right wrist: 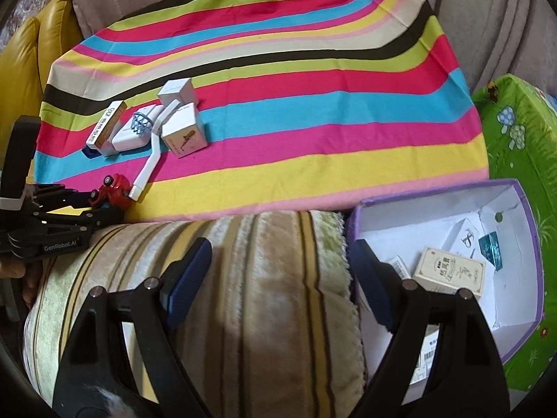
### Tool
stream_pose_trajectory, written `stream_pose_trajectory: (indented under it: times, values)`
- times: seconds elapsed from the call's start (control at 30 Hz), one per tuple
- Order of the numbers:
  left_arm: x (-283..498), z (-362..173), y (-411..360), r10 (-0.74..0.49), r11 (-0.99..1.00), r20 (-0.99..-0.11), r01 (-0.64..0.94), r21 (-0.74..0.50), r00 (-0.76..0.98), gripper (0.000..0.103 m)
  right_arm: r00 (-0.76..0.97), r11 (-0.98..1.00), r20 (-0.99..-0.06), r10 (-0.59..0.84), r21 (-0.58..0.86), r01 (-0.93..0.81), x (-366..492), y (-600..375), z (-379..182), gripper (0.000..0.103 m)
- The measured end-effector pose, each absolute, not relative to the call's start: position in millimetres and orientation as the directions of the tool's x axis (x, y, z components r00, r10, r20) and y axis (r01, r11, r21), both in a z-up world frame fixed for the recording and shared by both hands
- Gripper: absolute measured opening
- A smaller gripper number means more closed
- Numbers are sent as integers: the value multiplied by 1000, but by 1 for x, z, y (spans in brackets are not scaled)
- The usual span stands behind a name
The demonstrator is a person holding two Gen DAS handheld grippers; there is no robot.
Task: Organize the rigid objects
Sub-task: 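Grasp the red toy car with the left tool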
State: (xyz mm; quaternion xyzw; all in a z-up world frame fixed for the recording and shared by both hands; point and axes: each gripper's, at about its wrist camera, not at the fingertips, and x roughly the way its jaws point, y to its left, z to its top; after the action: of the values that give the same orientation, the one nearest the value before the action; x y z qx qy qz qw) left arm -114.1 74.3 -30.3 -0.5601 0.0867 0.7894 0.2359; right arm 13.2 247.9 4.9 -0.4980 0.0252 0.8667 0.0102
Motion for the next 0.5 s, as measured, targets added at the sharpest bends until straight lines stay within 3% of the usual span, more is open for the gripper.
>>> stream_pose_trajectory:
  times: [0.5]
  values:
    - [-117,-21,29,346,-910,-875,-348,-225,-339,37,-479,-991,-870,-115,68,115,-43,176,1,81]
